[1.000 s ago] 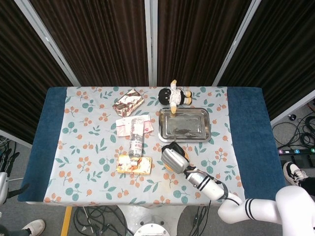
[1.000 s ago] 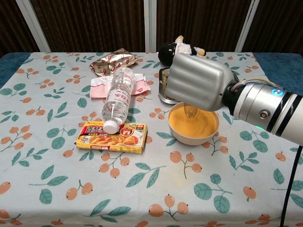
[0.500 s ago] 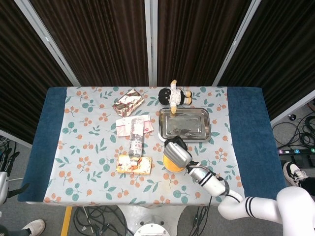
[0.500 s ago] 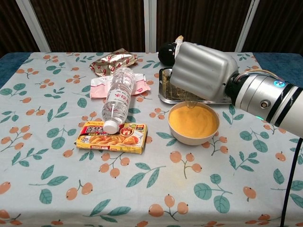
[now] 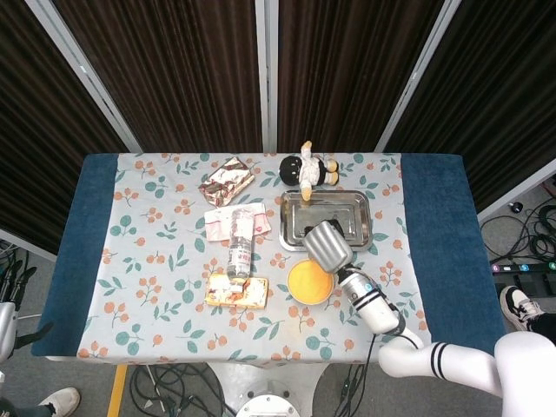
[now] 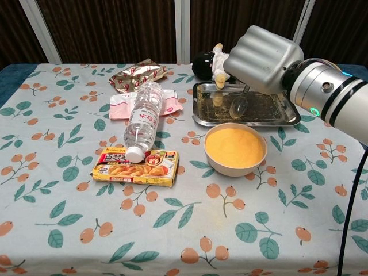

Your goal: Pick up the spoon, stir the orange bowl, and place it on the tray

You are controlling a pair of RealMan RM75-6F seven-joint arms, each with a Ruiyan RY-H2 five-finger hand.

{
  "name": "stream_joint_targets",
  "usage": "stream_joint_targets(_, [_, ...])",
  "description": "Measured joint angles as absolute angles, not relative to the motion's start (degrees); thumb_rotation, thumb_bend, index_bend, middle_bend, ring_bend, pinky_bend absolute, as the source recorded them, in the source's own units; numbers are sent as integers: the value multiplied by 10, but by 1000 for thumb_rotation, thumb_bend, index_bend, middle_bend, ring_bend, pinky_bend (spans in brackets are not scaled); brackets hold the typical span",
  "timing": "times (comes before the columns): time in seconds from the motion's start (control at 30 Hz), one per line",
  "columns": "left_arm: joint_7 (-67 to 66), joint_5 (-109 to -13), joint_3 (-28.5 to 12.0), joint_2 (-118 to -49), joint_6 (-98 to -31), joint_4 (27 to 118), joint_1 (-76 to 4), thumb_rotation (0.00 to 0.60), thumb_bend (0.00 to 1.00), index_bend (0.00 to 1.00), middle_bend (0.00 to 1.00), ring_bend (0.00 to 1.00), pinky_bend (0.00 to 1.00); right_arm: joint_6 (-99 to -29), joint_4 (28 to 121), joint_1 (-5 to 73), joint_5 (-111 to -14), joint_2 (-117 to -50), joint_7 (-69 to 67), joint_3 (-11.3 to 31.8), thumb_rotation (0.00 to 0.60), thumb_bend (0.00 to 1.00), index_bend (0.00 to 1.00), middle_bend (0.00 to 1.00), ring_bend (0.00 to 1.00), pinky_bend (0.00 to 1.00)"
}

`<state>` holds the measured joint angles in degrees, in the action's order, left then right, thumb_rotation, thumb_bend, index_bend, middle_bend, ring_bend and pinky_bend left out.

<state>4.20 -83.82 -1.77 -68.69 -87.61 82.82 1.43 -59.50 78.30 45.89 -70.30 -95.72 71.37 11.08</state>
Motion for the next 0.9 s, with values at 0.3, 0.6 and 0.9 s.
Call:
stream_joint_targets(0.3, [27, -832, -17, -680, -875, 843, 17, 600, 91, 162, 76, 93, 120, -545, 667, 492, -585, -1020, 650, 169, 600, 365, 651, 1000, 1000, 1000])
stream_joint_targets(0.6, [24, -832, -16, -677, -875, 849, 17, 600, 91, 162, 76, 92, 120, -497, 552, 535, -417, -1077, 638, 216, 600, 135, 423, 1000, 1000, 1000])
stream_joint_targets(0.9, [25, -838, -15, -674, -882, 851, 19, 600, 91, 162, 76, 93, 120, -502, 574, 542, -353, -1056, 639, 222, 600, 48, 351, 1000, 1000, 1000])
